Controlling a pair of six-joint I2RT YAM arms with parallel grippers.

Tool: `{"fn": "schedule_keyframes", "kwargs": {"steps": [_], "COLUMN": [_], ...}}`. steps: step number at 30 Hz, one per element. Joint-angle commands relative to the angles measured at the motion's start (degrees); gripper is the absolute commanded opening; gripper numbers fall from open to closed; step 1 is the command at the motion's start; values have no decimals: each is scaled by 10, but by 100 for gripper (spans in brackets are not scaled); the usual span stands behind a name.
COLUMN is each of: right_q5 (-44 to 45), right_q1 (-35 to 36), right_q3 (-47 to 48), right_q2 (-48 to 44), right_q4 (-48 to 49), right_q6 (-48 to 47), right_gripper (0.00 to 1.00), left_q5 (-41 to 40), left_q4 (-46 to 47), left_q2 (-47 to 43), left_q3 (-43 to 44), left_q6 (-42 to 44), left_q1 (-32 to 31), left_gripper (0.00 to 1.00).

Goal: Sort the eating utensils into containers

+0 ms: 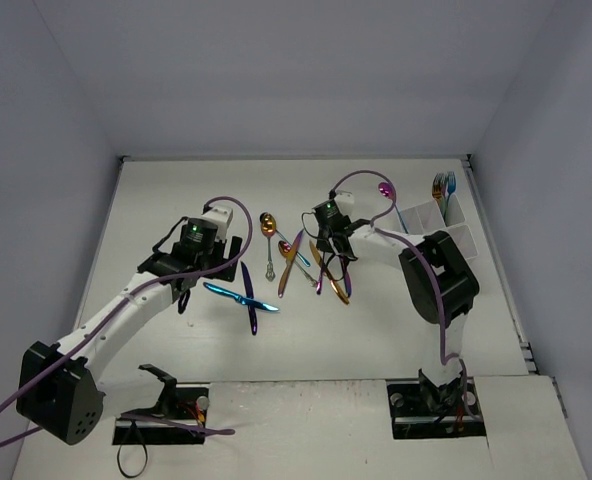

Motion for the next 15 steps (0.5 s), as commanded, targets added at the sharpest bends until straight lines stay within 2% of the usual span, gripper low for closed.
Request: {"fn": "schedule_keyframes", "kwargs": {"steps": [1,8,15], "right_q5": [33,27,15], "right_q1": [2,-10,-80], "right_q3": [40,74,65], "right_q2": [-30,-124,-196], "right_q4": [4,9,76], "right_q6": [-18,-138,-269], "right_gripper": [0,0,0], "left_q5": [-1,-4,-1], "left_q4": [17,18,20], "left_q2": [-3,-7,-10], "left_q3": [20,20,18], "left_q6": [8,8,8], "left_q1": [5,5,5], "left_gripper": [78,78,78]}}
